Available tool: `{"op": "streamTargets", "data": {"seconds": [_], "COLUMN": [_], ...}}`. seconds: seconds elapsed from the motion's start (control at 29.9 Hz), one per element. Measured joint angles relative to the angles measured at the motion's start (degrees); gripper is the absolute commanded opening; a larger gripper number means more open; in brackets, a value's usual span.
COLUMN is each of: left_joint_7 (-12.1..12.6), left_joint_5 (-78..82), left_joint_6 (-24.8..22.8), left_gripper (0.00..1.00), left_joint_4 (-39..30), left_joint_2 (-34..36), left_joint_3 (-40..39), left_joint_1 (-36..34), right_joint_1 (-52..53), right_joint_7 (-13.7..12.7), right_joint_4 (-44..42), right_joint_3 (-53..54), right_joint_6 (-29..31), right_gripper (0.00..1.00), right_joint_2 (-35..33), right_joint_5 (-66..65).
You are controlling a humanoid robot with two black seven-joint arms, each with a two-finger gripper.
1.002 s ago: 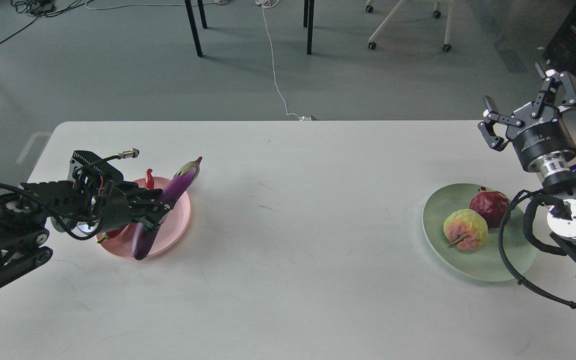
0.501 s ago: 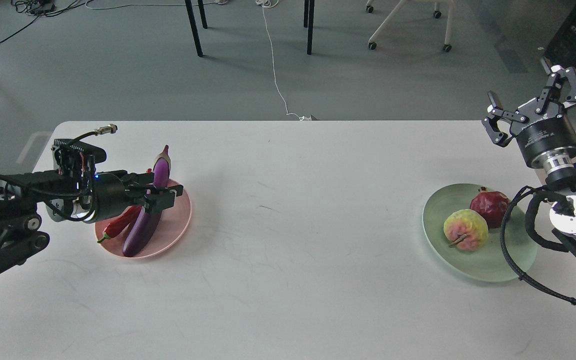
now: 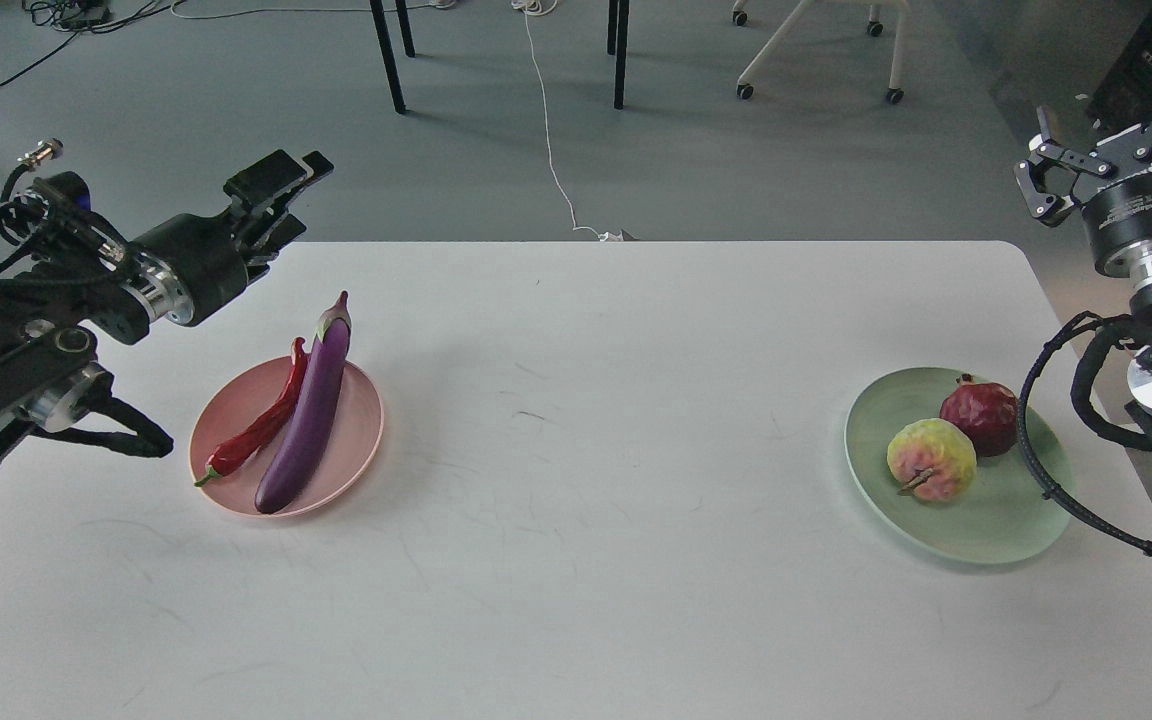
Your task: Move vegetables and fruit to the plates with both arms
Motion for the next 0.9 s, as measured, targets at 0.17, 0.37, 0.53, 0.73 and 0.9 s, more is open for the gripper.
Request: {"op": "streamTargets", "data": {"seconds": [0.17,0.37,0.53,0.73,0.9], "left_joint_7": [-0.45,-0.45,-0.28,-0.29,-0.38], "left_joint_5": [-17.60,-30.00,-36.40,-43.82,-45.06], "left_joint_6": [-2.07,-10.83,-12.60,-13.55,-15.36], "left_gripper": [0.98,0.98,0.98,0.98,0.98], "left_joint_4": [6.07,14.95,17.82,20.34,20.72], "left_joint_2": [-4.62,-11.51,-14.27,-13.13,-11.68], "left_joint_3": [-6.36,-14.43,-17.96,-18.46,-18.36], "left_joint_1": [0.00,0.33,0.75,1.96,4.24], "right_joint_1": [-0.31,-0.26,0.43,0.46,0.20], "right_joint_7": [0.00,-1.03,-4.97,-8.22,-8.99], "right_joint_4": [-0.98,-2.55,-8.48,-11.72,-11.55], "right_joint_3": [-0.61,-0.19,1.61,3.01,2.72], "right_joint_6": [-1.14,-0.97,-1.23,-0.20,2.72], "right_gripper": [0.99,0.99,0.99,1.00,1.00], "right_joint_2": [0.76,3.61,7.35,8.78,8.94], "right_joint_5": [0.04,0.92,3.49,4.69,4.74]}}
